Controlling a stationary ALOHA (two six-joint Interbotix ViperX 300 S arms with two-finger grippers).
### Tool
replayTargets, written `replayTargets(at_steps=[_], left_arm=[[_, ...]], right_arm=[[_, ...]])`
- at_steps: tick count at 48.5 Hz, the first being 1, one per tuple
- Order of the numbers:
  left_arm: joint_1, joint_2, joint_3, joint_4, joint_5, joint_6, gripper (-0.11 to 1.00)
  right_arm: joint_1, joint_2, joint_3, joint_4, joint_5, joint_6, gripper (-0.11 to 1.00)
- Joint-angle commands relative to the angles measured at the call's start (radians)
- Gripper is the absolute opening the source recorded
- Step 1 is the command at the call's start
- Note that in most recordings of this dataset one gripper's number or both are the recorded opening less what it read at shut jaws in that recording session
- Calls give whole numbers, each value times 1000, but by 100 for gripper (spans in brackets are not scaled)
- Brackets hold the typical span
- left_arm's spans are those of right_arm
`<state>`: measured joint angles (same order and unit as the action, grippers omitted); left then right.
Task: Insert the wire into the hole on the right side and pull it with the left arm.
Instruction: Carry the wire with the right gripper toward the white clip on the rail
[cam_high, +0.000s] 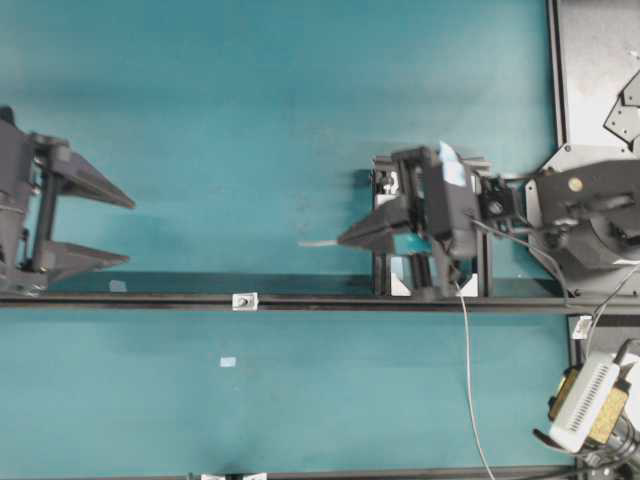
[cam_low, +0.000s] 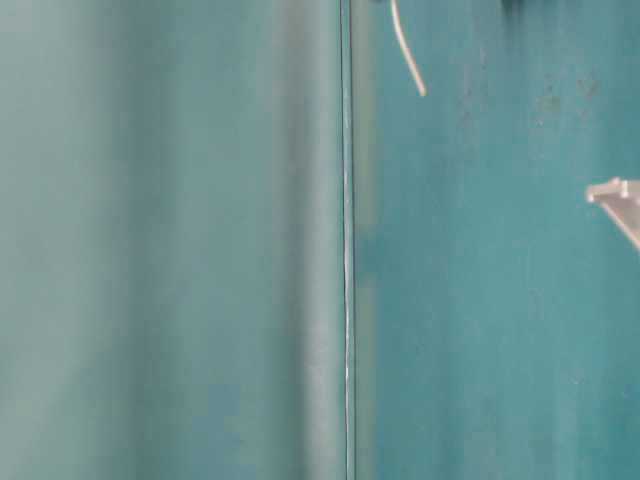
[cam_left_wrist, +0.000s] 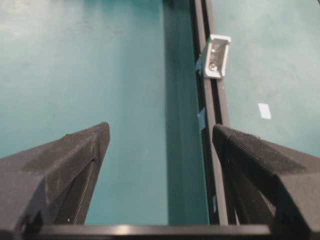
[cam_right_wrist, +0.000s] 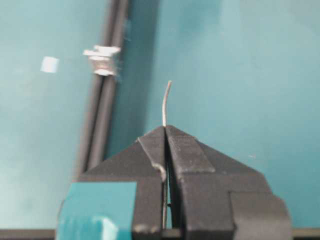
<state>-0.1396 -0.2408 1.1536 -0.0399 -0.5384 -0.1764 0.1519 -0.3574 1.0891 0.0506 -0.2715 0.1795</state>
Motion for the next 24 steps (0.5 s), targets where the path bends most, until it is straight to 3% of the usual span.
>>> replayTargets(at_steps=[1,15,20,24], left_arm=[[-12,54,-31,-5,-60,-2,85],[-78,281,-63,-14,-301,-2,85],[-94,330,-66,-15,-380,-2,85],[-97,348,-74,-15,-405,0,85]], right_arm=[[28,-25,26,34,-86,2,0],[195,17,138,282,-359,-18,0],[270,89,133,359,-482,-44,0],[328,189,100,451,-560,-83,0]])
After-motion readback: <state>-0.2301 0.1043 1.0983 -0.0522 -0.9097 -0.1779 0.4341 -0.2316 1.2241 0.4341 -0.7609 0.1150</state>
